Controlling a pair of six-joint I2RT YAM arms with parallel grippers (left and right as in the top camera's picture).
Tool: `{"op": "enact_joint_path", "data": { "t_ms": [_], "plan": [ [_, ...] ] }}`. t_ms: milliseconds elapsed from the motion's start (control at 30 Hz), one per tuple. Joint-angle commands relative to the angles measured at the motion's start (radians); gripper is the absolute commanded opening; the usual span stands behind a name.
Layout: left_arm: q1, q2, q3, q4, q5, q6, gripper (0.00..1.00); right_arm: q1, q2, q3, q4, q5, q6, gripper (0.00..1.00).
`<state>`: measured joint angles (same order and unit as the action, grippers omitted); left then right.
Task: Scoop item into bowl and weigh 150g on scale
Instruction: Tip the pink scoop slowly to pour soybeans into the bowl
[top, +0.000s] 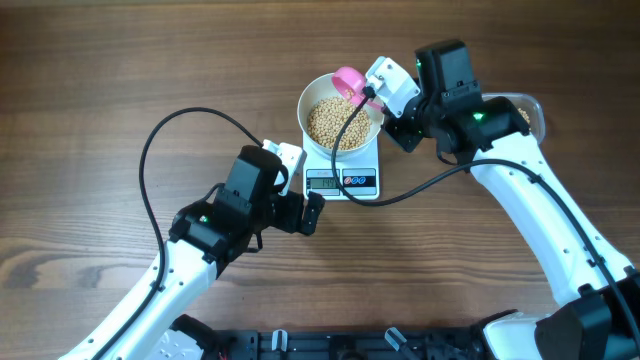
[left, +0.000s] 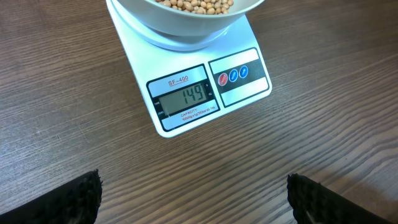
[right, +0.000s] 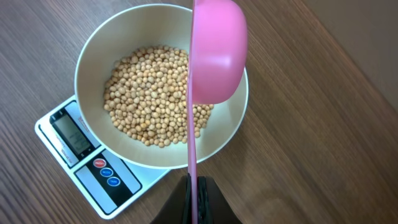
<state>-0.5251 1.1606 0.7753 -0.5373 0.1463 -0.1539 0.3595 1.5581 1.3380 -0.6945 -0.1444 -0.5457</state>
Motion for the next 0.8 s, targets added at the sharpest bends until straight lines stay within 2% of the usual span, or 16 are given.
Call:
{"op": "enact_joint_path", "data": {
  "t_ms": [0, 533, 633, 767],
  "plan": [
    [-0.006, 0.006, 0.021, 0.002, -0.006, 0.012, 1.0, 0.005, -0.025, 0.023, 0.0, 0.018, -0.016, 0.04],
    [-0.006, 0.006, 0.021, 0.002, -0.006, 0.012, 1.0, 0.023, -0.024, 0.023, 0.002, 0.018, -0.025, 0.04],
    [-0.006, 0.006, 0.021, 0.002, -0.006, 0.012, 1.0, 0.023, -0.024, 0.023, 0.002, 0.017, 0.01, 0.04],
    [-0.006, 0.006, 0.021, 0.002, -0.006, 0.012, 1.0, 0.023, -0.024, 0.023, 0.002, 0.012, 0.14, 0.04]
  ]
}}
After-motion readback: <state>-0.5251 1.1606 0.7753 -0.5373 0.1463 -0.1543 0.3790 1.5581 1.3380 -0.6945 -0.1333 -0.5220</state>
